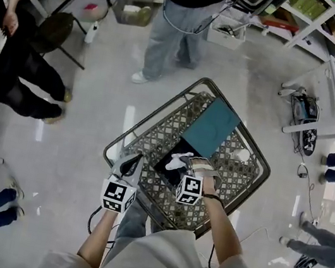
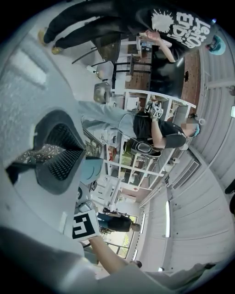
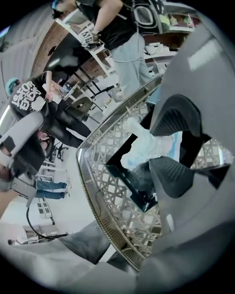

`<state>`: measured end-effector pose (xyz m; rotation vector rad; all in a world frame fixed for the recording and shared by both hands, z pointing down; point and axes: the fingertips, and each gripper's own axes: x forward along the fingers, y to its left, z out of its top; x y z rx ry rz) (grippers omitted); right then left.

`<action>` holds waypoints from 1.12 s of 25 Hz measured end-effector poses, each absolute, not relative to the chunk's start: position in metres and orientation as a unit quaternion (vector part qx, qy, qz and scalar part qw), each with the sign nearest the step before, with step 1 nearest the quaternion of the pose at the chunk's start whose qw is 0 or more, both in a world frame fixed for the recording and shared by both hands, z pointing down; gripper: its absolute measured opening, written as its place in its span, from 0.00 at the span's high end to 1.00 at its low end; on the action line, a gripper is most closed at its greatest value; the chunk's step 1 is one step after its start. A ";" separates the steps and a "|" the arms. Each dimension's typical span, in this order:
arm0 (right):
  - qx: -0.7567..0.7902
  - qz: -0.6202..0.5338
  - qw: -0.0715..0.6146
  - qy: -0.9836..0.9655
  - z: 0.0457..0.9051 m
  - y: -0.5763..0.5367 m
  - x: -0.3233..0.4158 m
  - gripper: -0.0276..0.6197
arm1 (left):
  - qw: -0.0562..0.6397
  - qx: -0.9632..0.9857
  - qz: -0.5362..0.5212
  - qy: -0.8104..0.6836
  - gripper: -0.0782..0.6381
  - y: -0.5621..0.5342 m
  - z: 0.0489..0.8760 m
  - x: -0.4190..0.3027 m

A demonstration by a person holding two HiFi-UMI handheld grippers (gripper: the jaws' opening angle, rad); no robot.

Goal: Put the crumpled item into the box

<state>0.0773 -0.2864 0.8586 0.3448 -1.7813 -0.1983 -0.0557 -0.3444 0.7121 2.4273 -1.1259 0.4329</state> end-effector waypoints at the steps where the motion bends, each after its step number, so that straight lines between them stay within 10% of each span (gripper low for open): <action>1: 0.147 -0.084 0.616 -0.769 0.861 -0.288 0.078 0.75 | 0.213 0.875 0.156 -0.407 0.88 -0.344 0.712 -0.056; 18: 0.096 -0.026 0.654 -0.750 0.909 -0.278 0.081 0.74 | 0.217 0.872 0.152 -0.411 0.88 -0.345 0.712 -0.065; 28: 0.124 -0.010 0.616 -0.778 0.890 -0.284 0.073 0.57 | 0.215 0.872 0.154 -0.411 0.88 -0.345 0.708 -0.063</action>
